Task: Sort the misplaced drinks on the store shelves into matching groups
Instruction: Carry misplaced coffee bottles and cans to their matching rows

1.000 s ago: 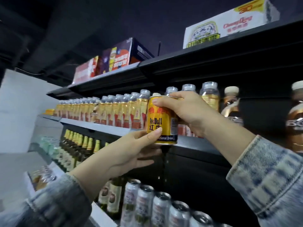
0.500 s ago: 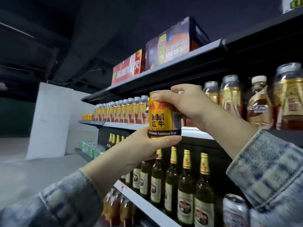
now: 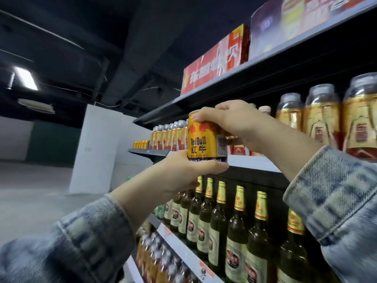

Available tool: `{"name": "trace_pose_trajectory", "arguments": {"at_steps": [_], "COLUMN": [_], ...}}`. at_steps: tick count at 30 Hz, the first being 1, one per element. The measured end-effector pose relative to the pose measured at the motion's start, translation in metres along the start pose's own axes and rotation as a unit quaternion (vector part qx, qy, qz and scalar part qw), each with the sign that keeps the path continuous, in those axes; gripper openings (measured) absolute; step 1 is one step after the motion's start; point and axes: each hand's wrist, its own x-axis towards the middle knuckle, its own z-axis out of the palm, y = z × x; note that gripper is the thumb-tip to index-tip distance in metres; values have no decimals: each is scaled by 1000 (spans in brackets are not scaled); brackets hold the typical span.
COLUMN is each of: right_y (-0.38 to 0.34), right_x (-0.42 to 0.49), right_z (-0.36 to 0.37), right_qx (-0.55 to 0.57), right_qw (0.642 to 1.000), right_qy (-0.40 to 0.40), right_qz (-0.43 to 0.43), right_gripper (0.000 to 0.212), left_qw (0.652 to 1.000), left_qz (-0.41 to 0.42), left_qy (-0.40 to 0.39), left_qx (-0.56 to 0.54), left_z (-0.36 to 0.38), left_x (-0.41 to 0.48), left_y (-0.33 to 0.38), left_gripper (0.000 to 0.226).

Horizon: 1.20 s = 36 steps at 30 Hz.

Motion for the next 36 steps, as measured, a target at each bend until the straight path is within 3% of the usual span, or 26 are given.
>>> {"name": "trace_pose_trajectory", "arguments": {"at_steps": [4,14,22,24,29,32,36], "right_y": [18,53,91,96,107,123,150], "right_x": [81,243,359,393,482,531,596], "right_z": [48,193,343,374,444,484,539], "right_qx": [-24,-26,106,147,160,161,155], "right_qw": [998,996,992,985,982,982,983], "right_qy": [-52,-82,-59,-62,-45,-21,3], "right_qz": [7,-19,38,58,87,92,94], "right_gripper": [62,48,45,41,53,50,41], "left_qw": [1000,999,999,1000,999,997,990], "left_qz": [1,10,19,10,-28,-71,-120], "left_qy": [0,46,24,18,-21,21,67], "left_qx": [5,7,36,22,7,-3,-22], "left_z": [-54,-187,-320,-355,-437,-475,-521], "left_x": [59,169,239,261,318,355,408], "left_y": [-47,-162,-285,-312,-379,-425,-489], "left_gripper": [34,21,21,26,43,49,33]}}
